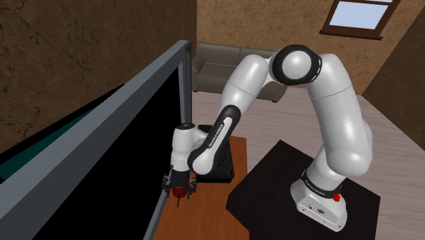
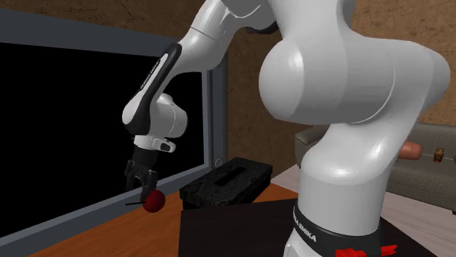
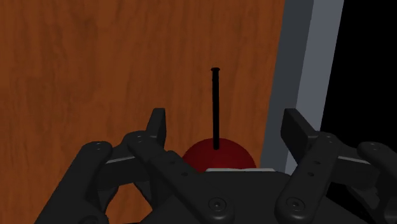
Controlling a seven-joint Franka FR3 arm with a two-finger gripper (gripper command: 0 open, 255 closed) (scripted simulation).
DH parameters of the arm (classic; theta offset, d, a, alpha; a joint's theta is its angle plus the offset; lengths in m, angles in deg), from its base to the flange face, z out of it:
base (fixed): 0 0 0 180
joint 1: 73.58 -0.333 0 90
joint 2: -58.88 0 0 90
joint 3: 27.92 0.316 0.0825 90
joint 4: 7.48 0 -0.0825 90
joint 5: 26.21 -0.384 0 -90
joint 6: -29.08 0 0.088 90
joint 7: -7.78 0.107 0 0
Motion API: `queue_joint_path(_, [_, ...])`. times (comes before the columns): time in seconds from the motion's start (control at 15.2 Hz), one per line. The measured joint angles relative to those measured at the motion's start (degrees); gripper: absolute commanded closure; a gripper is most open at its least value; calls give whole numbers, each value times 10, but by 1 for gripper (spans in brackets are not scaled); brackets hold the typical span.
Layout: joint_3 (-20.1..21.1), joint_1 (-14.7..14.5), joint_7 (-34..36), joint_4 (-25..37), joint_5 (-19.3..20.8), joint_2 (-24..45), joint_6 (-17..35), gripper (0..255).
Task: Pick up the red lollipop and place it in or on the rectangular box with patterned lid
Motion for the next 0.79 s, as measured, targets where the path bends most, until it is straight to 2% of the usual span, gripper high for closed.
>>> queue_joint_path(0.07, [24, 41, -46, 12, -5, 19, -23, 0])
queue_joint_path(0.13, [35, 60, -69, 19, -7, 32, -34, 0])
queue_joint_path(0.2, [39, 67, -80, 24, -7, 41, -37, 0])
queue_joint_path(0.79, [22, 44, -84, 44, 2, 86, -14, 0])
